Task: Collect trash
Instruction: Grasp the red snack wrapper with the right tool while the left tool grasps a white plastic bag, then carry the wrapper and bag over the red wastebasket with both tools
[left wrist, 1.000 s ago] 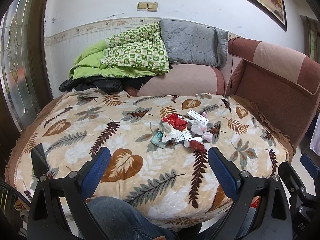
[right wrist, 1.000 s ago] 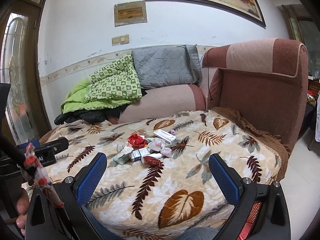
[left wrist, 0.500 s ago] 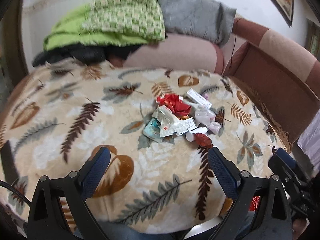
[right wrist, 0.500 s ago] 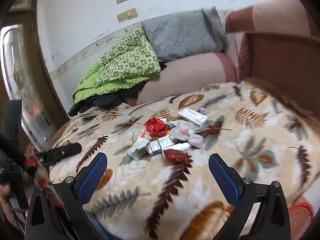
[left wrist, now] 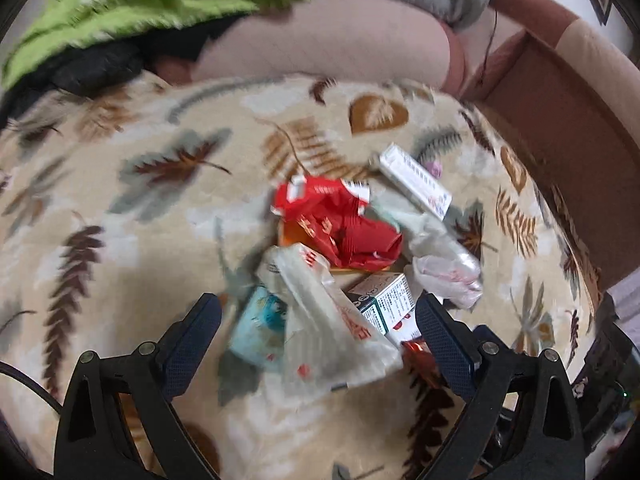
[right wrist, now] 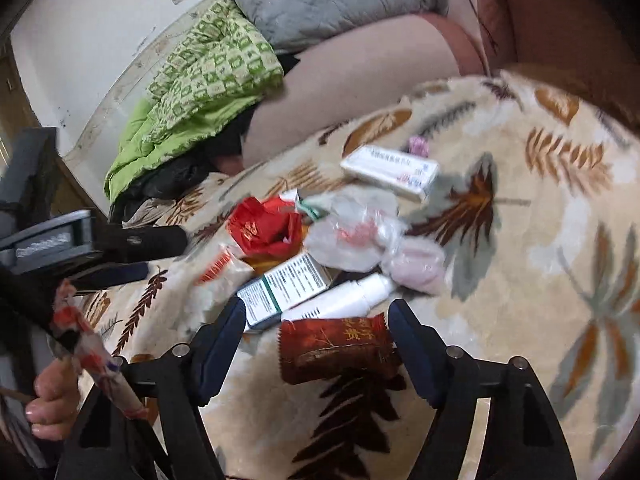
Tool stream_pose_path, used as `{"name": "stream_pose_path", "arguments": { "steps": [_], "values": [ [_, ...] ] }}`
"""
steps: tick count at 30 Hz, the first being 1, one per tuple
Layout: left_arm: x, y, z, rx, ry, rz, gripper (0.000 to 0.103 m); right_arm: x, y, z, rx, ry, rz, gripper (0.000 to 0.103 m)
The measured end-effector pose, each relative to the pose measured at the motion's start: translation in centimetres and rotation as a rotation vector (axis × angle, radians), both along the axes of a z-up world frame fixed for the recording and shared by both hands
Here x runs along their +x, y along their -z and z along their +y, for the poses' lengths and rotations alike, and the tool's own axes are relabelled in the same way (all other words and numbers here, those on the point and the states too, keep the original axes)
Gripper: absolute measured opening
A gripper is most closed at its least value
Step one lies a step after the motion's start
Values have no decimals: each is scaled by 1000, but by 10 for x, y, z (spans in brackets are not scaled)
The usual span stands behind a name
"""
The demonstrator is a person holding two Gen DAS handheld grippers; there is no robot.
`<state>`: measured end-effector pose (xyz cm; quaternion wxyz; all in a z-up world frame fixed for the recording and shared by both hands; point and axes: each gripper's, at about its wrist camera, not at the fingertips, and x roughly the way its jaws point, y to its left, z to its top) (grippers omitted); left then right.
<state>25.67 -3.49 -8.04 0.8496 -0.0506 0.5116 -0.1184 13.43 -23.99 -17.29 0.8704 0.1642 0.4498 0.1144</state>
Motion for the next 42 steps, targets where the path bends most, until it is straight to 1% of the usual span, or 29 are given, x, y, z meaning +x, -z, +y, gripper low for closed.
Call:
{"name": "stream_pose_path", "arguments": {
  "steps": [1, 2, 4, 5, 6, 7, 8, 9, 10, 12, 15, 17, 21, 25, 30, 33, 35, 37, 40, 42],
  "values": [
    [4, 8, 0, -6, -1, 25, 90, 1, 5, 1, 2, -13, 9, 74],
    [9, 14, 2, -17, -9, 49, 84, 3, 9, 0, -8, -16, 15, 74],
    [17, 27, 4, -37, -22, 83, 81, 4, 17, 1, -18, -28, 34, 72],
    [19, 32, 4, -22, -27, 91, 76, 6, 22, 1, -30, -27, 49, 66],
    [20, 38, 2, -8, -23, 109, 65, 6, 26, 2, -44, -25, 70, 65],
    [21, 42, 2, -13, -23, 125, 58, 6, 27, 2, -42, -28, 69, 62],
    [21, 45, 4, -28, -27, 139, 51, 5, 25, 1, -56, -25, 62, 57],
    [21, 46, 7, -59, -39, 146, 51, 3, 22, 2, -77, -24, 59, 56],
    [21, 45, 9, -65, -47, 144, 50, 3, 22, 2, -84, -23, 61, 56],
    [17, 44, 10, -56, -52, 133, 45, -1, 21, 1, -86, -18, 59, 54],
    [11, 42, 7, -40, -43, 124, 41, -5, 17, 2, -104, -16, 44, 53],
    [6, 38, 5, -32, -38, 112, 37, -8, 11, 3, -111, -17, 27, 53],
    [-8, 27, 5, -24, -33, 80, 35, -14, -4, 5, -119, -21, -16, 52],
    [-28, 10, 10, -34, -50, 23, 35, -18, -15, 8, -121, -31, -50, 52],
    [-68, -8, 26, -88, -92, -79, 35, -32, -30, 6, -90, -31, -95, 52],
    [-98, -20, 31, -89, -124, -144, 35, -51, -47, 2, -86, -24, -117, 52],
    [-124, -31, 30, -82, -129, -182, 35, -69, -65, 1, -85, -25, -153, 52],
    [-148, -41, 24, -94, -108, -196, 35, -86, -84, -2, -81, -22, -180, 52],
    [-185, -59, 6, -95, -55, -202, 35, -121, -116, -17, -40, 11, -223, 52],
    [-211, -74, -9, -138, 11, -216, 35, -149, -139, -32, -9, 59, -247, 53]
  ]
}}
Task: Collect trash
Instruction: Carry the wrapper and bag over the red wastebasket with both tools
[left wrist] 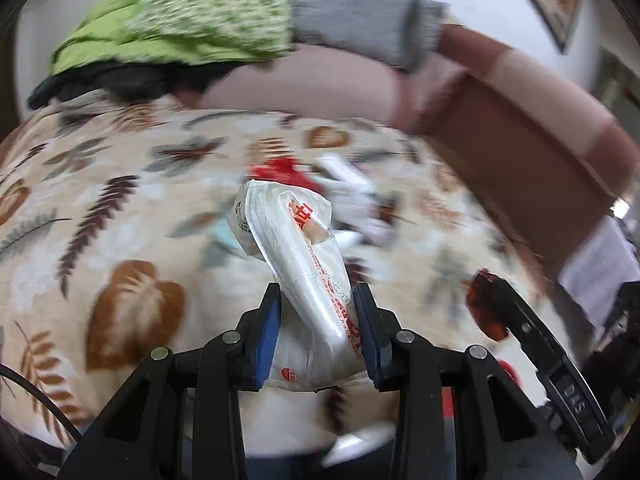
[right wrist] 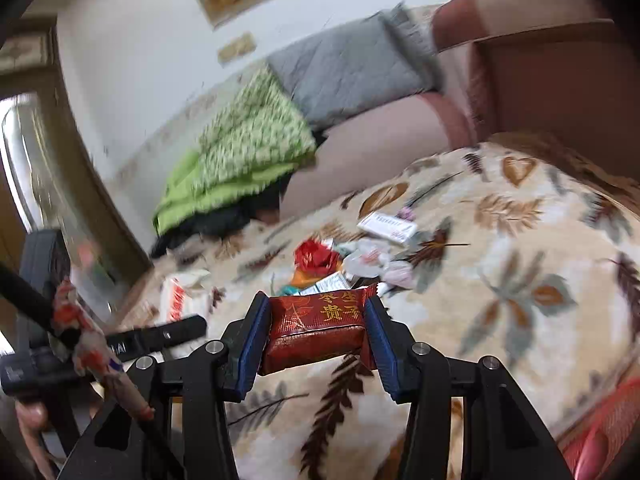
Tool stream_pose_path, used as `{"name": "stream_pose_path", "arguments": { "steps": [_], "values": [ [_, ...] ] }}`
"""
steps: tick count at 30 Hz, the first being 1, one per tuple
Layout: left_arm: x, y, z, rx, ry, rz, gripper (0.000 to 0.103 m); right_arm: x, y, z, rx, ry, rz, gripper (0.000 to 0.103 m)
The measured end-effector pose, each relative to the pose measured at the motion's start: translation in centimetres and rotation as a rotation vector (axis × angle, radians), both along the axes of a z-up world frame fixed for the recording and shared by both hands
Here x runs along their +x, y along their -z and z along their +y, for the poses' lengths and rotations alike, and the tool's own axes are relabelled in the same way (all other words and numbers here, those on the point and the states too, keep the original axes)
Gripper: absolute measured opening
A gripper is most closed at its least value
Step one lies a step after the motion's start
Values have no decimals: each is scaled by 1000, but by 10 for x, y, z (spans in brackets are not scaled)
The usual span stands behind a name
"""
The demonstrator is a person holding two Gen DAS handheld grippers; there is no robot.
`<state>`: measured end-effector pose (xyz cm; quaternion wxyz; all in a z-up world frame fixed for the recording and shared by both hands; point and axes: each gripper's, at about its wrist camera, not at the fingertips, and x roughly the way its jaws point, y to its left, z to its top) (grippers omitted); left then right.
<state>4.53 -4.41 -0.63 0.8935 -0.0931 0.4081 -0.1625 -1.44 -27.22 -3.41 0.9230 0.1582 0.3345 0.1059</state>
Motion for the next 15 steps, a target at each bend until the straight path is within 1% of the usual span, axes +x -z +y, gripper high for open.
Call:
{"name": "stream_pose_path", "arguments": {
  "steps": [2, 4, 6, 9, 11, 12, 15],
  "values": [
    [-21, -12, -16, -15, 53, -23, 35, -28, -19, -13, 12, 53, -29, 53],
    [-43, -26, -39, -30, 129, -51, 35, -58, -33, -28, 27, 110, -50, 53],
    [-64, -38, -65, -45, 217, -71, 35, -81, -41, -44, 41, 148, -54, 53],
    [-89, -51, -96, -67, 337, -91, 35, -107, -53, -69, 26, 225, -53, 53],
    [-99, -54, -116, -71, 387, -97, 35, -125, -62, -90, 12, 289, -58, 53],
    [-104, -56, -130, -70, 429, -98, 35, -133, -66, -99, -3, 321, -57, 53],
    [-114, -55, -164, -58, 513, -96, 35, -155, -70, -132, -44, 427, -34, 53]
  ]
}}
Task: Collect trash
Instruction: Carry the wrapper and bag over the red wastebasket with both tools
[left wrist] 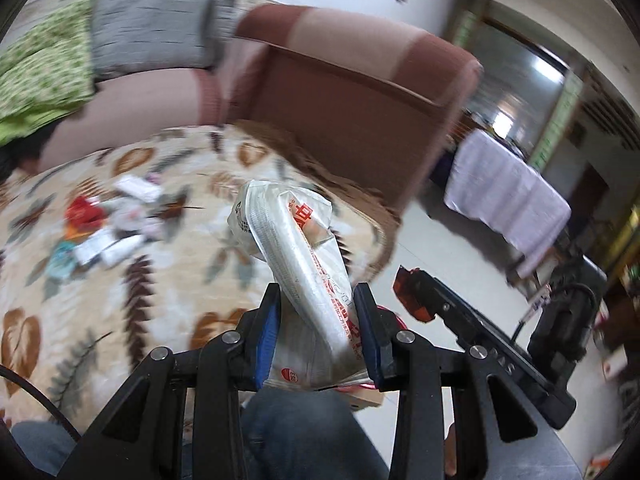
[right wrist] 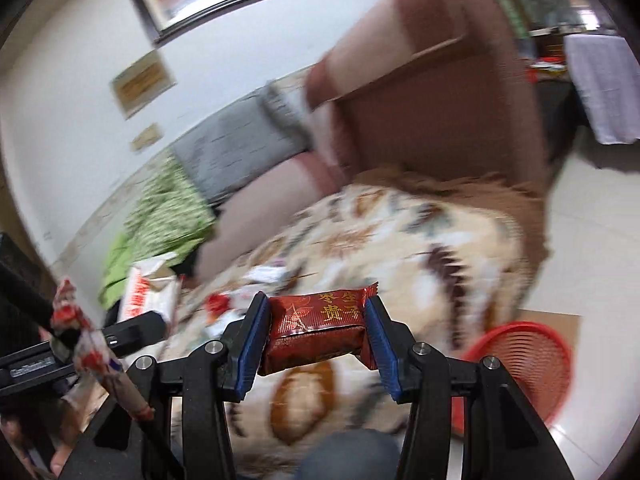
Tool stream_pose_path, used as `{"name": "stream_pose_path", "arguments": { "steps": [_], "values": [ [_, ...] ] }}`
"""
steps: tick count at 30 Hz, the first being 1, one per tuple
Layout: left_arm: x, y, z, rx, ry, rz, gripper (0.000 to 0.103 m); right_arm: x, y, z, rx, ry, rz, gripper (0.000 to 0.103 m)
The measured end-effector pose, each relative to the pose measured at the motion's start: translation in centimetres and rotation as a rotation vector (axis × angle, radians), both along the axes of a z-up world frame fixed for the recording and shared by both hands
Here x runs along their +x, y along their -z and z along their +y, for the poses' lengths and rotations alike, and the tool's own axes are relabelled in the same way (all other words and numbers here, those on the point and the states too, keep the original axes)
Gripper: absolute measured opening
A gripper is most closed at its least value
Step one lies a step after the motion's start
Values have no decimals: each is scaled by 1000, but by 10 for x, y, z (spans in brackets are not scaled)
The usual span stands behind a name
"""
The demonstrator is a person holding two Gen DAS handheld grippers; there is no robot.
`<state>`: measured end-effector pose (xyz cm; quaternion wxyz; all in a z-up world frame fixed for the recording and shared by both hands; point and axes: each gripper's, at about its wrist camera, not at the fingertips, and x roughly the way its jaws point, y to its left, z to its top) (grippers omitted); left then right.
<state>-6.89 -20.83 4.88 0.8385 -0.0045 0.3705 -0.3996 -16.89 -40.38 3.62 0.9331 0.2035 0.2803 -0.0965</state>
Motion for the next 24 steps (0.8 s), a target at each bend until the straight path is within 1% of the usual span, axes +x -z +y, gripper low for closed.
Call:
{"name": "stream_pose_path", "arguments": {
  "steps": [3, 6, 9, 11, 15, 24],
  "values": [
    [-8, 3, -28, 0, 76, 13, 35, -15, 2, -32, 3, 82, 27, 53],
    [-10, 13, -60, 13, 149, 44, 35, -31, 12, -60, 4, 162, 65, 53],
    [-10, 26, -88, 35, 196, 77, 35, -44, 23, -81, 22, 218, 95, 53],
    [-8, 36, -104, 52, 218, 101, 35, -49, 30, -93, 37, 247, 116, 53],
    [-9, 56, -132, 92, 248, 123, 35, -52, 45, -109, 70, 286, 145, 53],
    [-7, 112, -183, 194, 314, 195, 35, -55, 66, -138, 114, 357, 175, 54]
  ]
}}
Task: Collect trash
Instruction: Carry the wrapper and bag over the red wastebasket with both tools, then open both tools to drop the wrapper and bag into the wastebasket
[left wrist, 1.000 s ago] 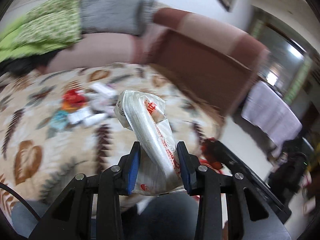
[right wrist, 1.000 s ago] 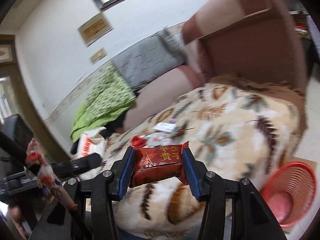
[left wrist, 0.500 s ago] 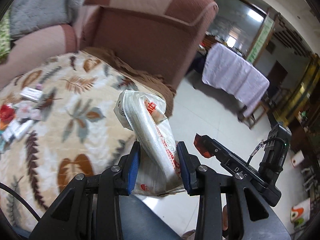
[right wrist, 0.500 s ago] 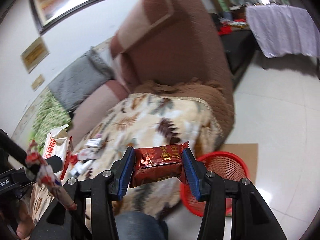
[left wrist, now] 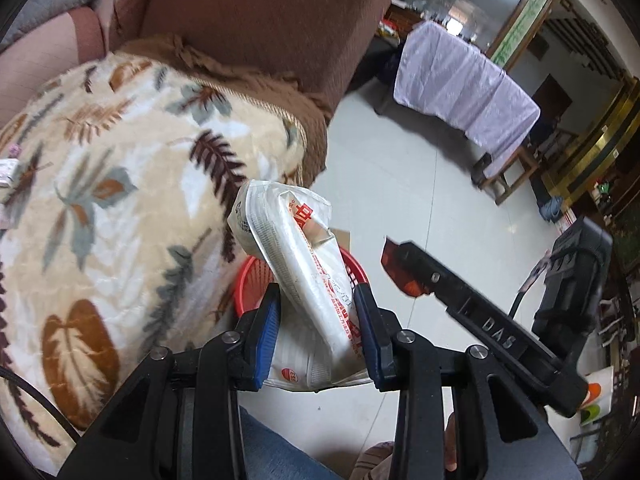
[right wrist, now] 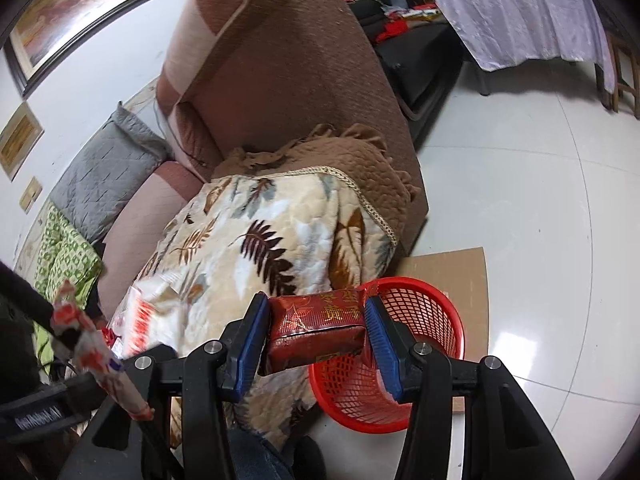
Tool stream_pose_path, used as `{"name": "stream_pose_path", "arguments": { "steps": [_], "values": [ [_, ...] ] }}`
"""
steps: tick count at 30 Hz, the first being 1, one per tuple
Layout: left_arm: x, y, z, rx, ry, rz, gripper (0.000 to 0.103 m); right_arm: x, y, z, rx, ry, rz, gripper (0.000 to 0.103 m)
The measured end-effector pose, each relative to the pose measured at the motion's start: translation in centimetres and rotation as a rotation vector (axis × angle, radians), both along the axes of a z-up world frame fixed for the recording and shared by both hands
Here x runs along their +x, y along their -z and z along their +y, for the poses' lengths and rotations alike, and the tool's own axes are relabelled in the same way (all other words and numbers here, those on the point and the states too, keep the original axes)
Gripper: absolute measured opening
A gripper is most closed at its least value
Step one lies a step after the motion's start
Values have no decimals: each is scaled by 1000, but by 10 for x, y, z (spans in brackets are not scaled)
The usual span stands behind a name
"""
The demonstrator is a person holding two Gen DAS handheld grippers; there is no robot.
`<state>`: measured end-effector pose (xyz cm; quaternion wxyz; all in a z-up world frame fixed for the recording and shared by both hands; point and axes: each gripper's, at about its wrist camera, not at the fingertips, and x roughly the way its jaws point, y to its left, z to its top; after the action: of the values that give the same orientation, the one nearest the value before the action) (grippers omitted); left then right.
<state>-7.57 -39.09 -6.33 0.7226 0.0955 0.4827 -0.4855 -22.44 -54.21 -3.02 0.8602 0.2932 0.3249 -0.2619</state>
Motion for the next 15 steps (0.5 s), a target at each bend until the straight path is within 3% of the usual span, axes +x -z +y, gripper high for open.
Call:
{"name": "stream_pose_path", "arguments": {
  "steps": [13, 15],
  "values": [
    [3, 48, -40, 104, 68, 59, 37, -2, 20, -30, 51, 61, 6, 57],
    [5, 52, -43, 109, 65, 68, 42, -3, 23, -34, 67, 76, 2, 70]
  ]
}}
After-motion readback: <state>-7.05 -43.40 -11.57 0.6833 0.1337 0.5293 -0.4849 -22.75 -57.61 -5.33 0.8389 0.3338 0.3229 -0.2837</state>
